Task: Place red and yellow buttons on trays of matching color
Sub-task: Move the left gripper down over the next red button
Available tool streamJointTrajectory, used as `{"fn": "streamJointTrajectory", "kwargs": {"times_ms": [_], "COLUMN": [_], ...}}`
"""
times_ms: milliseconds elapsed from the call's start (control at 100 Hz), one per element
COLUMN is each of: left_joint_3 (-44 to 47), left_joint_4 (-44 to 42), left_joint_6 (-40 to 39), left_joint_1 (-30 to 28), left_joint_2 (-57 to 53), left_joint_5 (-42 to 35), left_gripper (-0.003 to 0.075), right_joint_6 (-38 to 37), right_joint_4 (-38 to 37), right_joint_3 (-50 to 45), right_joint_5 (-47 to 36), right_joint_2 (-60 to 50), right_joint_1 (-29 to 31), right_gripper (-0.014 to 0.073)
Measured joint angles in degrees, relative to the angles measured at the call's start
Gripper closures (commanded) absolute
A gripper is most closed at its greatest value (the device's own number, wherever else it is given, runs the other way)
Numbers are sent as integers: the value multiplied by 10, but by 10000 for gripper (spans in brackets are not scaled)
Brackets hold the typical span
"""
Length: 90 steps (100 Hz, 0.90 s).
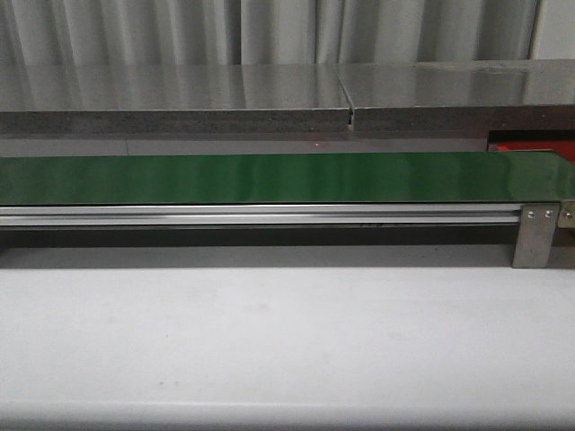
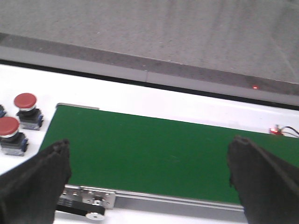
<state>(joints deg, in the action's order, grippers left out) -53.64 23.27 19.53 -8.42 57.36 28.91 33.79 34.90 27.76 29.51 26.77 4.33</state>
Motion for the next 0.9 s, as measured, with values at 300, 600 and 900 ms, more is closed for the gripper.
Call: {"fn": "streamJointTrajectory", "kwargs": {"times_ms": [300, 600, 900], "left_joint_3": [-145, -220, -281], "left_joint_4": [5, 6, -3], "left_joint_6": [-4, -4, -4], "left_joint_1": [-99, -152, -173], "left_joint_2": [207, 354, 462], "left_joint_5": [45, 48, 48], "left_gripper": [78, 79, 80], "right_joint_6": [0, 0, 0], "right_joint_4": [0, 0, 0], "right_joint_3": [0, 0, 0], "right_joint_5": [0, 0, 0], "right_joint_2": [0, 0, 0], "right_joint_1": [0, 0, 0], "right_gripper": [711, 711, 711]}}
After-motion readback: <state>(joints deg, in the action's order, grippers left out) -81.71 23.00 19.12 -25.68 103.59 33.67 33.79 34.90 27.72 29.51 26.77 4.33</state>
